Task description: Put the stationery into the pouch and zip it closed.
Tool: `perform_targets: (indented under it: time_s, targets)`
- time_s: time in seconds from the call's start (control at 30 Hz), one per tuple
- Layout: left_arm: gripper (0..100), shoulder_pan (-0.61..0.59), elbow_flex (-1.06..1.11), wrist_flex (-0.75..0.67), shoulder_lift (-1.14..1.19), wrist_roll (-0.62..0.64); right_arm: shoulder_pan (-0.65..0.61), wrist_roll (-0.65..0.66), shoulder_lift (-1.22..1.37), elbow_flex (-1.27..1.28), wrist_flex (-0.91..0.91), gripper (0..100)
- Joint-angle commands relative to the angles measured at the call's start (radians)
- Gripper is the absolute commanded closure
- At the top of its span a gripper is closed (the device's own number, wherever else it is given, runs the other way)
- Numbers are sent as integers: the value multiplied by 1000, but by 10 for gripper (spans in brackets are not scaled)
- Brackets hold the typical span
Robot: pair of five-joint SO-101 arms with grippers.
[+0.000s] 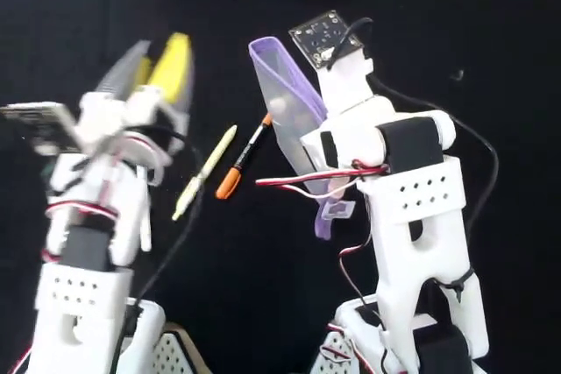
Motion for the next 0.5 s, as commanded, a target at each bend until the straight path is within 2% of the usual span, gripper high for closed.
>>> perform_targets:
  time_s: [0.0, 0.07, 0.23, 0.47]
  targets:
    - [834, -125, -182, 132, 51, 77, -5, -11, -5, -10, -21, 988]
    - [834, -137, -255, 198, 130, 69, 23, -11, -5, -10, -21, 988]
    - [834, -137, -481, 473, 388, 20, 118, -11, -5, -8, -21, 988]
    - [833, -125, -750, 763, 671, -23, 130, -2, -5, 42, -21, 988]
